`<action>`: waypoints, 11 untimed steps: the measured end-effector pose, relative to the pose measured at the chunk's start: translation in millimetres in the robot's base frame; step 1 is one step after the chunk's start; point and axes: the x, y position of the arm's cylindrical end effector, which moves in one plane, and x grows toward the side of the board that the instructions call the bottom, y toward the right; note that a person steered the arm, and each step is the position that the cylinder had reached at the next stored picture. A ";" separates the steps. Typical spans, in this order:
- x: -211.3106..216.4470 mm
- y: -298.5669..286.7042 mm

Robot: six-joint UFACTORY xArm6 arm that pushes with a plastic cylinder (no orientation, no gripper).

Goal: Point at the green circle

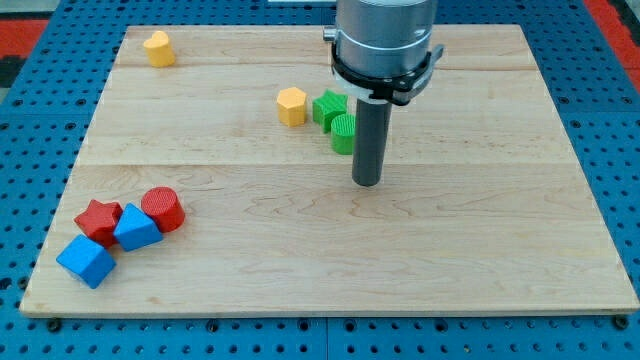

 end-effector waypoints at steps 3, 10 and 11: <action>0.8 35.9; -1.7 64.3; -53.7 29.9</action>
